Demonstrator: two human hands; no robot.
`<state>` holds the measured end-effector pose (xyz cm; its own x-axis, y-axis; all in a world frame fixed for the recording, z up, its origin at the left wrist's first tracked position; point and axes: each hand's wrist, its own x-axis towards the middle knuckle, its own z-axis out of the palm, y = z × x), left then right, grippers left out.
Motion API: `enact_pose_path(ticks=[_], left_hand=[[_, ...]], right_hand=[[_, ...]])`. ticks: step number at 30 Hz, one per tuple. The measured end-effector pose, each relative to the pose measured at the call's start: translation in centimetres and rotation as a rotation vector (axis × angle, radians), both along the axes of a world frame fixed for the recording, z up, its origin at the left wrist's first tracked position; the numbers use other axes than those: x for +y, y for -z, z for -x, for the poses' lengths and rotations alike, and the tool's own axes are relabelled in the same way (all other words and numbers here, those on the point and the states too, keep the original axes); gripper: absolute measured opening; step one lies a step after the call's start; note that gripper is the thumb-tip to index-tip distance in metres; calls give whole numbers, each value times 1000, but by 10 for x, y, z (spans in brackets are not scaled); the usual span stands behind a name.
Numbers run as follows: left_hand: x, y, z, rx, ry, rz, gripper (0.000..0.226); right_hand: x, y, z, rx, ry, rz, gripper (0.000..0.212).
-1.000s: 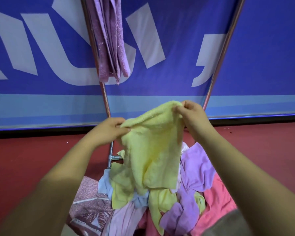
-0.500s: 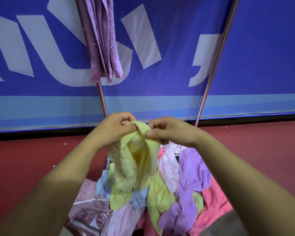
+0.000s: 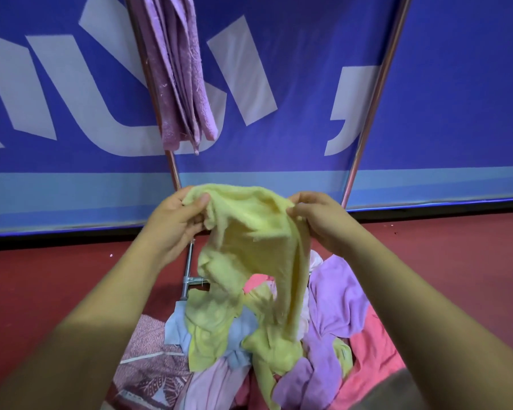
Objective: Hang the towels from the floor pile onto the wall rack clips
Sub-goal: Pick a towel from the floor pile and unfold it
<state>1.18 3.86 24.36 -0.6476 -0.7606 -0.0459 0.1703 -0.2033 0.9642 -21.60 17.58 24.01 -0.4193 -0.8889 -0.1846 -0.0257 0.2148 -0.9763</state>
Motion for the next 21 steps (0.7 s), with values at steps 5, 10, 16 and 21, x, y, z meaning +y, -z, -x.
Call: enact_pose_path(ticks=[5,10,16,21], left_hand=[[18,-10,14,-105,120,160,18],[23,-2,21,-335,256,420,25],[11,6,9,-438,353,518,34],[12,1,15,-322,260,600,30]], right_hand=[[6,-9,-23,-187,-451,-48,30],[-1,-7,-33,57,-394,30,20],[-6,-7,-19,-127,-123,142,18],[-2,-8,-22,-18,-304,78,30]])
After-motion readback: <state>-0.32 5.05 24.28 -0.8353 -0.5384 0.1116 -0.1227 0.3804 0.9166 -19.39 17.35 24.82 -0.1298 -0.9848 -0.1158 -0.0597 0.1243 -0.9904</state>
